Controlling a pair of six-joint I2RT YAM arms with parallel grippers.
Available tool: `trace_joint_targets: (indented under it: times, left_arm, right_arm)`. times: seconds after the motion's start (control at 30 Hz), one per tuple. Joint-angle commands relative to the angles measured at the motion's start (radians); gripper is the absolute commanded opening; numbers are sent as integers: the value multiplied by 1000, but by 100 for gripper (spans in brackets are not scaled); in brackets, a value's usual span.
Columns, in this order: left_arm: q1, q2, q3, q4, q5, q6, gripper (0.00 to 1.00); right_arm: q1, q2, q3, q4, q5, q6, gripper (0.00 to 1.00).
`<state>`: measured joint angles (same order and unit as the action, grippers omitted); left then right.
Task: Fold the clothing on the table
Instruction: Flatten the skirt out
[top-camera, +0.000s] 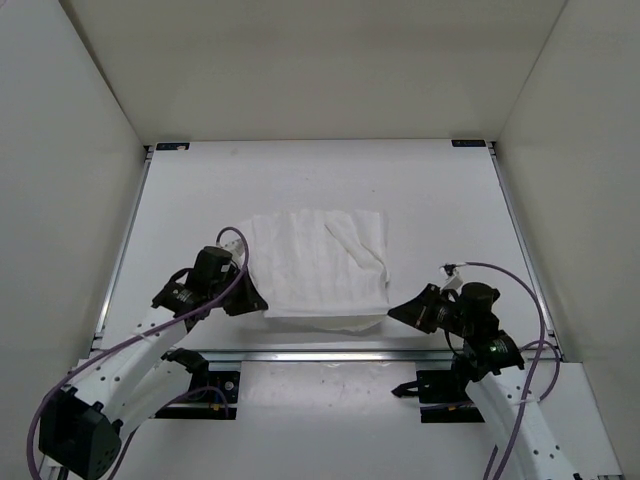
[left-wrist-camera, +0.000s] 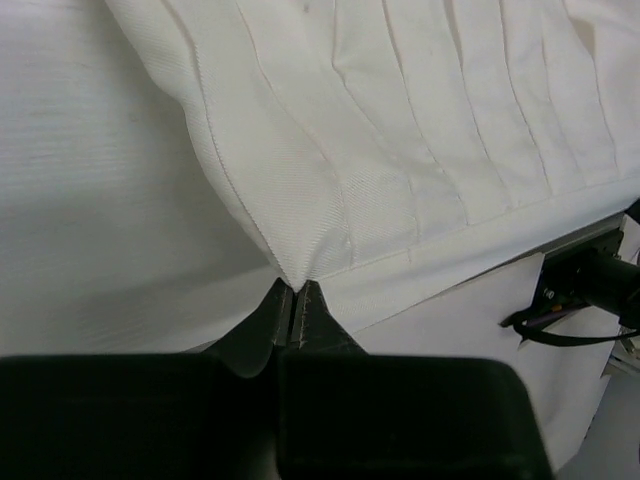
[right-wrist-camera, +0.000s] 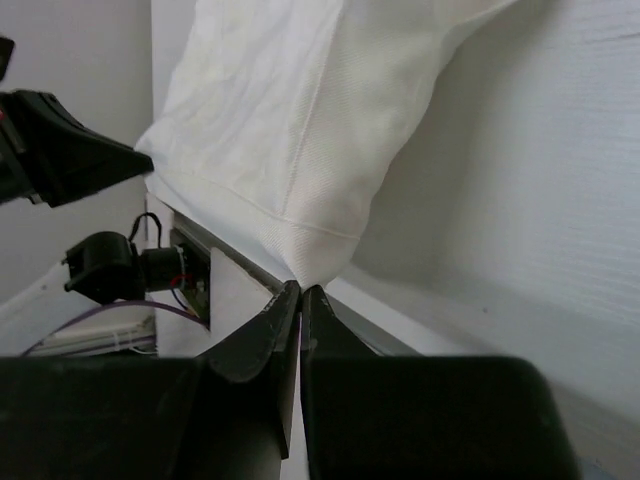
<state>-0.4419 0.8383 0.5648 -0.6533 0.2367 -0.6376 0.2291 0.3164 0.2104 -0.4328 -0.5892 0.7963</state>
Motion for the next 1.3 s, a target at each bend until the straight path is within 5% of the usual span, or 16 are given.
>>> trace_joint_targets:
  times: [0.0, 0.1, 0.23, 0.37, 0.4, 0.47, 0.5, 0.6, 0.7, 0.8, 0.87, 1.0, 1.27]
  left_arm:
    - [-3, 37, -20, 12, -48, 15, 0]
    - [8, 180, 125, 40, -46, 68, 0]
    - [26, 446, 513, -48, -57, 185, 0]
    - [49, 776, 1246, -280, -77, 260, 0]
    - [49, 826, 1546, -372, -62, 282, 0]
    - [87, 949, 1904, -410, -60, 227, 0]
    - [107, 899, 1922, -325, -54, 208, 0]
    - [149, 640, 1535, -50, -31, 124, 0]
    - [108, 471, 1187, 58, -100, 151, 0]
    - [85, 356, 902, 55, -79, 171, 0]
    - [63, 268, 676, 69, -82, 176, 0]
    - [-17, 98, 439, 19, -137, 171, 0]
    - [-40, -157, 118, -178, -96, 124, 0]
  right_arm:
    - [-115, -20, -86, 15, -107, 53, 0]
    - [-97, 113, 11, 83, -50, -17, 0]
    - [-22, 463, 431, 60, 87, -213, 0]
    - [-63, 844, 988, -77, 88, -354, 0]
    - [-83, 892, 1199, -131, 91, -383, 0]
    - [-100, 1051, 1641, -228, 104, -426, 0]
    - [-112, 1116, 1735, -288, 107, -433, 0]
    - [-119, 1127, 1913, -363, 169, -459, 0]
    - [-96, 925, 1510, -228, 206, -502, 0]
    - [-117, 697, 937, -74, 174, -435, 0]
    - [-137, 579, 724, -54, 164, -407, 0]
    - [-110, 341, 407, -79, 141, -359, 0]
    - [79, 55, 176, -179, 114, -181, 0]
